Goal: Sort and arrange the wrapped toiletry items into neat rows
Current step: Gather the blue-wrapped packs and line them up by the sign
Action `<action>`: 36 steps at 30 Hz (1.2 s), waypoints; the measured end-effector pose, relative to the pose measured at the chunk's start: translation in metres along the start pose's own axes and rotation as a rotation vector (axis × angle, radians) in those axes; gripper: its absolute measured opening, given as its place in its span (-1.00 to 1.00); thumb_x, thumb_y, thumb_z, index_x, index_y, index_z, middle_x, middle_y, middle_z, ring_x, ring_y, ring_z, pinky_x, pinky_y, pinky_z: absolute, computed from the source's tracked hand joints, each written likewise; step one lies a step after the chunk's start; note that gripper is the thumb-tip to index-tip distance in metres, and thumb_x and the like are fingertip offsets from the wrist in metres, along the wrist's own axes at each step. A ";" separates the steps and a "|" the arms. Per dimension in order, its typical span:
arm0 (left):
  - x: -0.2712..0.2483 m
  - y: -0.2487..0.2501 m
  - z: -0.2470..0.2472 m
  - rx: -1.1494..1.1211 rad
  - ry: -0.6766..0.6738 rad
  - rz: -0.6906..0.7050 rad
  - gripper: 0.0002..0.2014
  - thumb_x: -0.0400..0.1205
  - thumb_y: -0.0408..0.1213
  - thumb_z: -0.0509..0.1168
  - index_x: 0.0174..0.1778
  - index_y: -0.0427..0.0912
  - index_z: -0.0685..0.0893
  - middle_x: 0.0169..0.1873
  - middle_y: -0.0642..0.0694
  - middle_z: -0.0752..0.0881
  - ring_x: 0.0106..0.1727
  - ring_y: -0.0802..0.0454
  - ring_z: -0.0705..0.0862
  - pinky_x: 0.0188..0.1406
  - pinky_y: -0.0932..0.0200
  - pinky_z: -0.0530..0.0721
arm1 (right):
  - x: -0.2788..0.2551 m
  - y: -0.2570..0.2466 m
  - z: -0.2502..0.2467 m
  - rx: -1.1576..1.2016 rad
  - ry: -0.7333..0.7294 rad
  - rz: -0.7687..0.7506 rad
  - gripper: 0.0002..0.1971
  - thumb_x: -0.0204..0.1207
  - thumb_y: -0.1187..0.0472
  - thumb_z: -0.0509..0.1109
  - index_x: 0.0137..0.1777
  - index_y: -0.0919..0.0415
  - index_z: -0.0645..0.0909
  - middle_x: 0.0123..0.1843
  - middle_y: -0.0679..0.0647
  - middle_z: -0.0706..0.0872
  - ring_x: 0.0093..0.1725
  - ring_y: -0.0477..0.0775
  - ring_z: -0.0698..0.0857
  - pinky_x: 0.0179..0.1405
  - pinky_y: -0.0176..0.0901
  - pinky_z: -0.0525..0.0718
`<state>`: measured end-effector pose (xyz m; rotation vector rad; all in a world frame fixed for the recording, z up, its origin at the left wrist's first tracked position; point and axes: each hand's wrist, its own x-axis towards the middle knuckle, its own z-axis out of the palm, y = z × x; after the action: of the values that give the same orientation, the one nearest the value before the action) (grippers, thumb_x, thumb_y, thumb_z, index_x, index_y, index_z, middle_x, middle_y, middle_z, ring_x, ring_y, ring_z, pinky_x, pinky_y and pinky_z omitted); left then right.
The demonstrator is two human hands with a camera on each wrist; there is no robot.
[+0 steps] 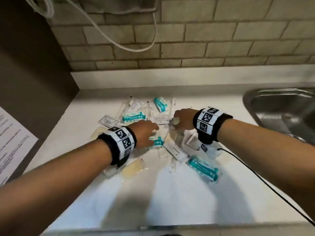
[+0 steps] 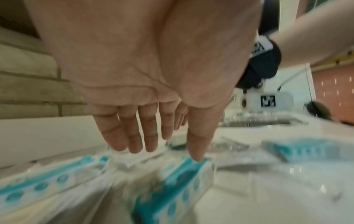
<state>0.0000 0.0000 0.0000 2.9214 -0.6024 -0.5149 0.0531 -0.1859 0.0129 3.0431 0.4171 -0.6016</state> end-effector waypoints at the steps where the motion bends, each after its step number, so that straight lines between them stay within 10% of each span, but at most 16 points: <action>1: 0.003 0.002 0.001 0.056 -0.039 -0.024 -0.44 0.61 -0.06 0.32 0.54 -0.04 0.39 0.46 -0.09 0.53 0.39 -0.10 0.56 0.35 0.01 0.57 | 0.002 0.000 0.004 -0.006 -0.018 0.030 -0.52 0.53 0.00 0.41 0.40 0.17 0.49 0.38 0.17 0.62 0.32 0.24 0.62 0.25 -0.03 0.60; 11: 0.014 0.016 0.021 0.028 0.015 -0.022 -0.65 0.60 -0.11 0.16 0.28 -0.13 0.42 0.05 -0.02 0.30 0.05 -0.04 0.42 0.02 -0.02 0.57 | 0.004 0.018 0.015 0.124 0.117 0.139 -0.44 0.53 0.00 0.37 0.44 0.28 0.39 0.36 0.23 0.39 0.25 0.34 0.62 0.22 0.14 0.63; 15: 0.018 0.045 0.017 -0.117 0.114 0.150 -0.53 0.60 0.00 0.25 0.37 -0.08 0.35 0.17 0.01 0.31 0.18 0.08 0.40 0.20 0.04 0.55 | -0.010 0.033 0.007 0.291 0.214 0.116 -0.40 0.49 -0.02 0.41 0.43 0.26 0.35 0.39 0.23 0.37 0.17 0.32 0.65 0.00 0.00 0.58; 21: 0.018 0.116 0.023 -0.027 -0.085 0.450 -0.27 0.33 0.03 0.57 0.36 0.06 0.40 0.20 0.05 0.51 0.09 0.08 0.56 0.04 0.12 0.64 | -0.024 0.061 -0.008 0.443 0.242 0.096 -0.39 0.45 0.04 0.42 0.41 0.28 0.30 0.17 0.19 0.63 0.00 0.20 0.63 -0.15 -0.07 0.53; 29: 0.024 0.119 0.012 0.057 -0.036 0.428 -0.56 0.35 0.09 0.52 0.08 0.05 0.64 -0.01 0.08 0.66 0.05 0.06 0.61 0.00 0.12 0.64 | -0.005 0.055 -0.015 0.289 0.211 0.005 -0.38 0.41 -0.05 0.49 0.38 0.25 0.46 0.28 0.16 0.67 0.18 0.20 0.65 -0.07 -0.13 0.55; 36: 0.009 0.024 -0.050 -0.049 0.191 0.037 -0.55 0.31 0.18 0.51 -0.09 0.21 0.38 -0.08 0.07 0.62 -0.05 0.03 0.60 -0.14 0.13 0.55 | 0.050 0.026 -0.026 0.251 0.205 -0.017 -0.37 0.43 -0.11 0.47 0.38 0.29 0.49 0.33 0.23 0.66 0.26 0.27 0.66 0.06 -0.09 0.60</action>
<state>0.0165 -0.0234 0.0479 2.8619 -0.6081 -0.2389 0.1140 -0.1963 0.0171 3.3604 0.3988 -0.3673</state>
